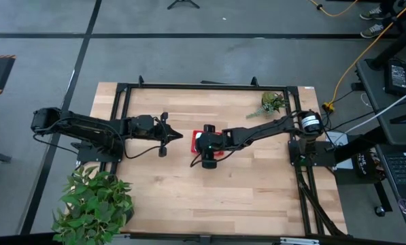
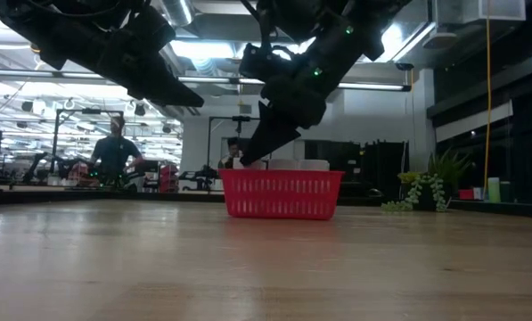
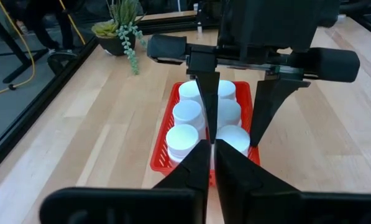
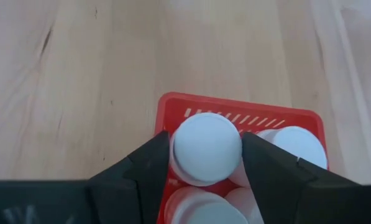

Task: Pick and place pill bottles into a basket
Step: Put the white pill bottle into the red basket, then return to Home Position

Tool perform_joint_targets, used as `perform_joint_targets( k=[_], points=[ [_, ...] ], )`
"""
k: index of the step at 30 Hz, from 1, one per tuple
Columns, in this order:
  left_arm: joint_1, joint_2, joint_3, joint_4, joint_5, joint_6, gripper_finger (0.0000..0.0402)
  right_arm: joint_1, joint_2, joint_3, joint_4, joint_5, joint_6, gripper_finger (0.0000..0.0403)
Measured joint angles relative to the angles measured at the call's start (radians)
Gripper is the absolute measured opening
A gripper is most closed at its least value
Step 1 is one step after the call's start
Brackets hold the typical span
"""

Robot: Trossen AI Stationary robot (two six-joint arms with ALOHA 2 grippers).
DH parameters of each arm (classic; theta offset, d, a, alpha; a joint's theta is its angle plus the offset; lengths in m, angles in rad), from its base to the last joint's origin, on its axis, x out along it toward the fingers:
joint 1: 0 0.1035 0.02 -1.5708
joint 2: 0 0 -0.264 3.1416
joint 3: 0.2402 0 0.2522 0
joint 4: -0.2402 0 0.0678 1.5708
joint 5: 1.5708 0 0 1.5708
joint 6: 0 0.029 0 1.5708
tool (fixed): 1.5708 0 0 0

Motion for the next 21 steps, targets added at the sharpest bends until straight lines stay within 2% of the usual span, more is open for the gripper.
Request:
perform_joint_targets(
  k=[7,16,21],
  points=[
    [0.0,0.0,0.0,0.0,0.0,0.0,0.0024,0.0,-0.003,0.04,-0.054,0.0,-0.004,0.0201],
    [0.0,0.0,0.0,0.0,0.0,0.0,0.0024,0.0,-0.009,0.193,-0.29,0.002,-0.063,0.0202],
    [0.0,0.0,0.0,0.001,0.0,0.007,0.0026,-0.001,-0.074,0.216,-0.331,0.124,-0.131,0.019]
  ],
)
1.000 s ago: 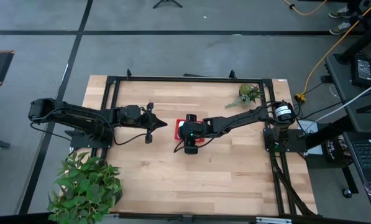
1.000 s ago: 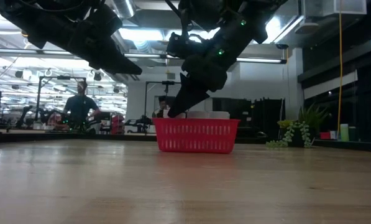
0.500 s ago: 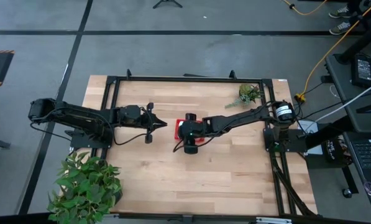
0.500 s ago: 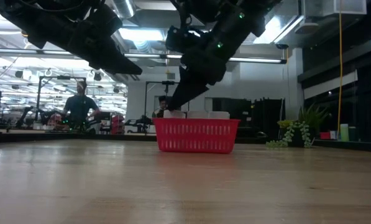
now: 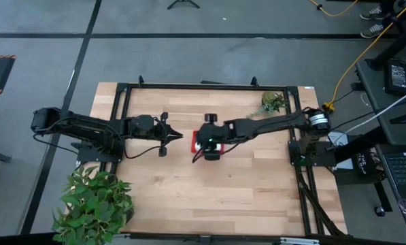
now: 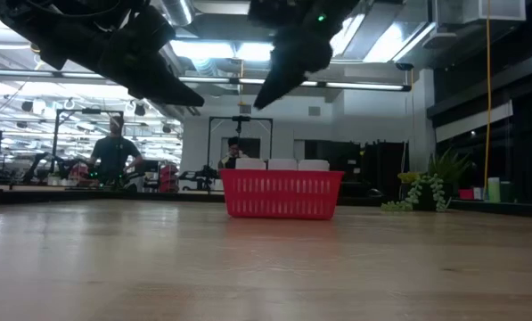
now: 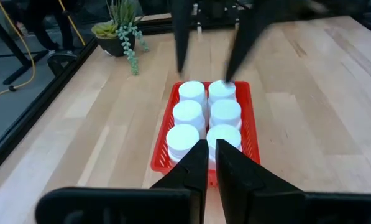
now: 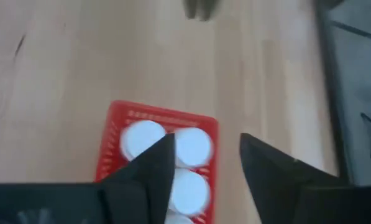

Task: Pick and place pill bottles into a basket
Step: Return to Home Position

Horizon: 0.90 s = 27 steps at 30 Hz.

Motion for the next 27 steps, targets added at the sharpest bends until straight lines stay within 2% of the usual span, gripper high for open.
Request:
perform_joint_targets(
  k=[5,10,14,18,21,27],
  points=[
    [0.002,-0.009,0.0,0.013,-0.046,0.031,0.0014,-0.012,-0.138,-0.111,0.029,0.016,0.005,0.0115],
    [0.003,-0.061,0.0,-0.031,-0.07,0.02,0.0003,-0.029,-0.32,-0.369,0.268,0.015,0.018,0.0015],
    [0.002,-0.132,-0.004,-0.093,-0.071,0.0,0.0001,-0.05,-0.456,-0.583,0.497,0.016,0.003,0.0016],
    [0.002,-0.213,-0.08,-0.011,-0.072,0.016,0.0002,-0.068,-0.562,-0.738,0.64,0.014,0.003,0.0011],
    [0.002,-0.287,-0.154,0.065,-0.071,-0.002,0.0001,-0.082,-0.625,-0.824,0.701,0.012,0.003,0.0004],
    [0.002,-0.46,-0.23,0.077,-0.078,-0.005,0.0001,-0.109,-0.73,-0.917,0.734,0.012,0.034,0.0006]
  ],
)
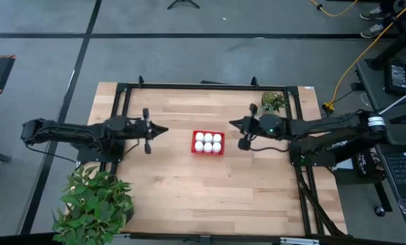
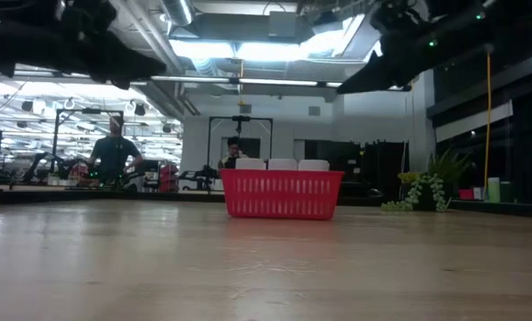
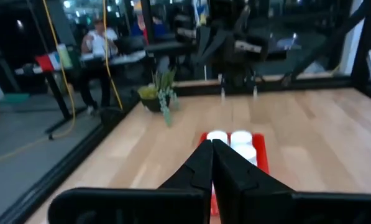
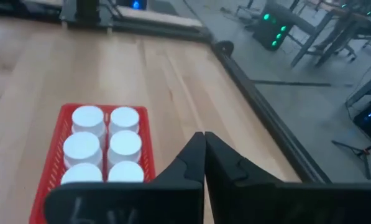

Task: Pick and place pill bottles into a basket
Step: Return to Home Position

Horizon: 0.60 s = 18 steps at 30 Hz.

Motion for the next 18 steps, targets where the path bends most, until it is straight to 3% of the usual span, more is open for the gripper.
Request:
perform_joint_targets(
  k=[4,10,18],
  points=[
    [0.0,-0.112,-0.048,-0.005,-0.002,0.013,0.0001,-0.024,-0.083,-0.03,-0.005,-0.053,-0.008,0.0003],
    [0.0,-0.24,-0.12,-0.005,-0.019,-0.002,0.0002,-0.118,-0.219,-0.103,0.012,-0.25,0.007,0.0002],
    [0.0,-0.338,-0.174,-0.024,-0.017,0.005,0.0002,-0.234,-0.399,-0.176,0.003,-0.35,0.017,0.0002]
  ],
)
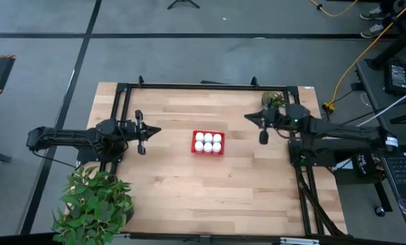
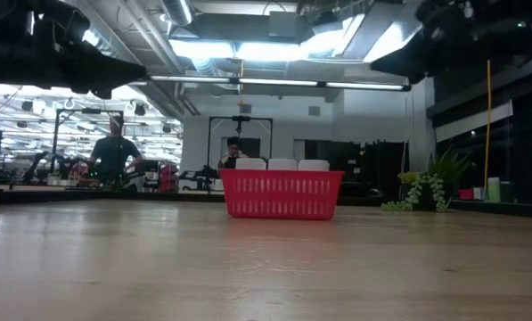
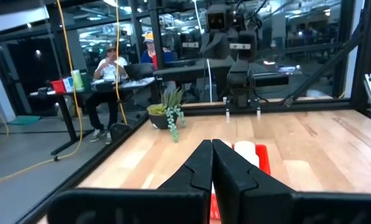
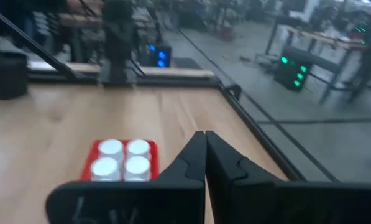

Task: Pick and place pill bottles into a basket
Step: Return to Home Position

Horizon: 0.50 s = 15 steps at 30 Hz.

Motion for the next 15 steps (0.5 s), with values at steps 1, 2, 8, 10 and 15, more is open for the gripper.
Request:
perform_joint_targets(
  k=[1,2,8,10,15],
  points=[
    [0.0,-0.008,0.0,-0.012,0.0,-0.005,0.0002,-0.013,-0.023,-0.007,-0.002,-0.031,0.001,0.0002],
    [0.0,-0.011,0.0,-0.014,0.0,-0.007,0.0002,-0.025,-0.045,-0.014,-0.005,-0.058,0.004,0.0002],
    [0.0,-0.015,0.0,-0.002,0.002,-0.007,0.0003,-0.08,-0.167,-0.082,-0.018,-0.118,0.01,0.0002],
    [0.0,-0.015,0.0,-0.003,0.006,-0.009,0.0002,-0.087,-0.208,-0.11,-0.016,-0.119,0.032,0.0002],
    [0.0,-0.015,0.0,-0.01,0.009,-0.008,0.0002,-0.086,-0.316,-0.191,-0.001,-0.12,0.078,0.0001]
  ],
)
